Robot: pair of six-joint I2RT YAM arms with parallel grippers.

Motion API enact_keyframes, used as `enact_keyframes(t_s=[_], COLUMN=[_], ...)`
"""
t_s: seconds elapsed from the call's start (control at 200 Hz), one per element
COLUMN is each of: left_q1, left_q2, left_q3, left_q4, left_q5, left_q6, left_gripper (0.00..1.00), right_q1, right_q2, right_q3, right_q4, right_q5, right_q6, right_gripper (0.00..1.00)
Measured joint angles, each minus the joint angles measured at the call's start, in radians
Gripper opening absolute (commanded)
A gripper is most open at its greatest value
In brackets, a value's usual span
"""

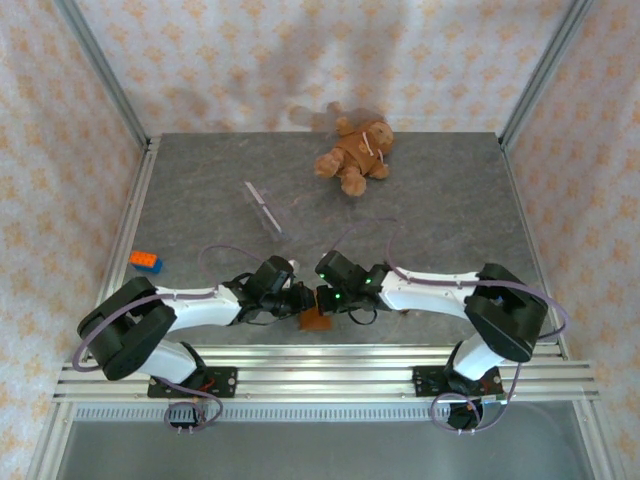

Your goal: Put the credit cards into the card holder

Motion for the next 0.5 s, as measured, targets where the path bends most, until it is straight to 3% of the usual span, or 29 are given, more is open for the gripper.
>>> enact_keyframes(t_s=[0.501], left_q1=[0.022], left_q2=[-0.036], left_q3=[-0.066], left_q4=[0.076], left_q5=[0.006], left_q6=[-0.043], left_gripper=[0.14], right_q1=[0.005], right_q2=[0.030], right_q3=[0.002], right_q4=[0.044], right_q5=[-0.010], right_q6=[0.006], right_gripper=[0.00])
